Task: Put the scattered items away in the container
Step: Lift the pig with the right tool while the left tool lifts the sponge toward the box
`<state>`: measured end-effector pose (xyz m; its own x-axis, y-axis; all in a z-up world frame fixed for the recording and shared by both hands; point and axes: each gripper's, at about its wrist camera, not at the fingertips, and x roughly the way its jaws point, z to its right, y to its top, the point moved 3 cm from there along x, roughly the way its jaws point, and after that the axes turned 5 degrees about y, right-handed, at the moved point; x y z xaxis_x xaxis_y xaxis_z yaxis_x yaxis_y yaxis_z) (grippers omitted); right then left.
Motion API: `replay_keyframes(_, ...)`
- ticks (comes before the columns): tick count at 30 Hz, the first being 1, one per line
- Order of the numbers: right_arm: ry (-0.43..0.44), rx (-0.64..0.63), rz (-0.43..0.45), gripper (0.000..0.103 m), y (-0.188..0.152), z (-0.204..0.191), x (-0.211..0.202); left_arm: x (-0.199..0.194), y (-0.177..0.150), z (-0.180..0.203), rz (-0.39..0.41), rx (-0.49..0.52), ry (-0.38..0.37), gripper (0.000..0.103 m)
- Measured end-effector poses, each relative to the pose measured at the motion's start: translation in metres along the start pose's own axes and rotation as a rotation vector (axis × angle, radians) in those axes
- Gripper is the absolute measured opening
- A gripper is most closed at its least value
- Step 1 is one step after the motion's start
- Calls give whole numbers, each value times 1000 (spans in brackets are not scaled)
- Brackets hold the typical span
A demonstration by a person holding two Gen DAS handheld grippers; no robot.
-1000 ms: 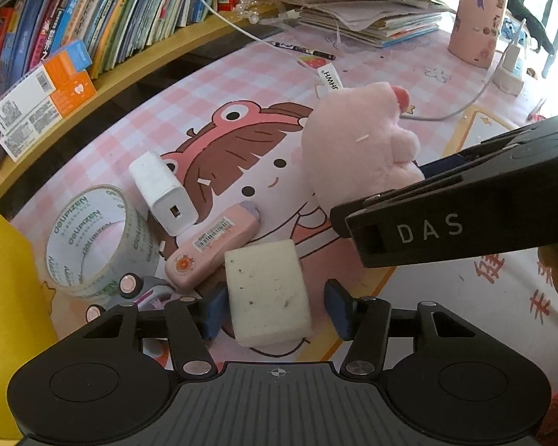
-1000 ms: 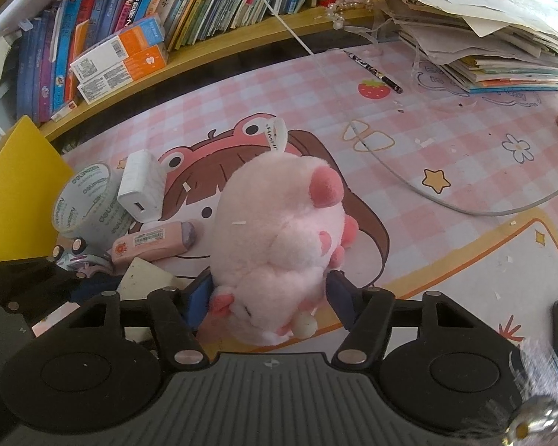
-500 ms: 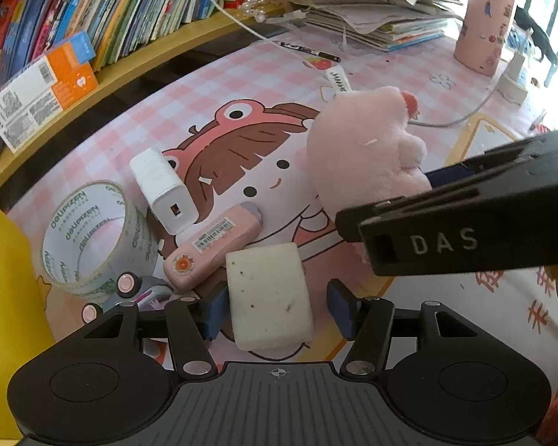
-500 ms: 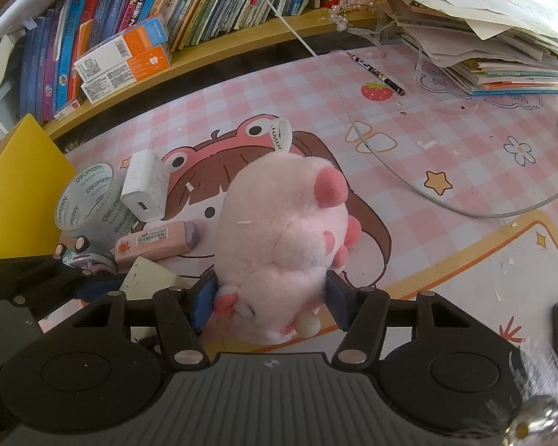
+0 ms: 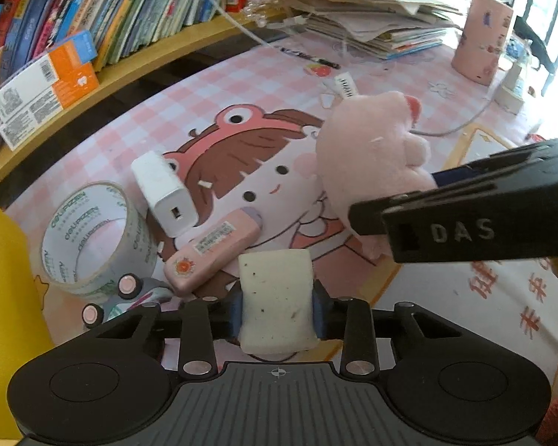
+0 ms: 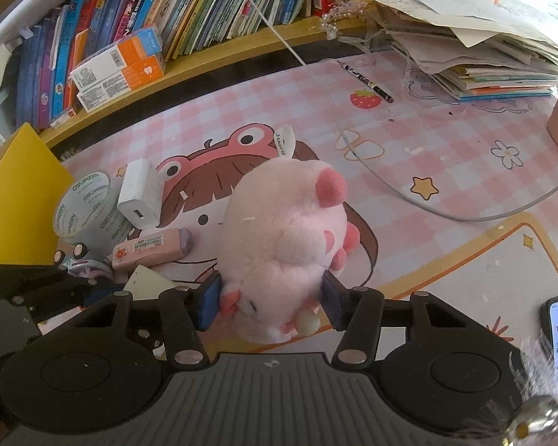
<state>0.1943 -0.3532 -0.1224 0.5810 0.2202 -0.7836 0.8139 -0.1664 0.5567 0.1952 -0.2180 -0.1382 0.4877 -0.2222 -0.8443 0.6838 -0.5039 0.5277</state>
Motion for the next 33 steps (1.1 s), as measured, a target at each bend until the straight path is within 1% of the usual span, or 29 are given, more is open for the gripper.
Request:
replay_keyframes(5,3,11,8,52,1,1,-7,-16,1,3,37,20,0,31)
replay_keyframes(22,6,12,68,51,-12,-4,-51,-71,-10,4,122,6,48,30)
replay_keyframes(33,-10,29,117,51,-29,-8,-85,-107,-23,9,187,17,46,29)
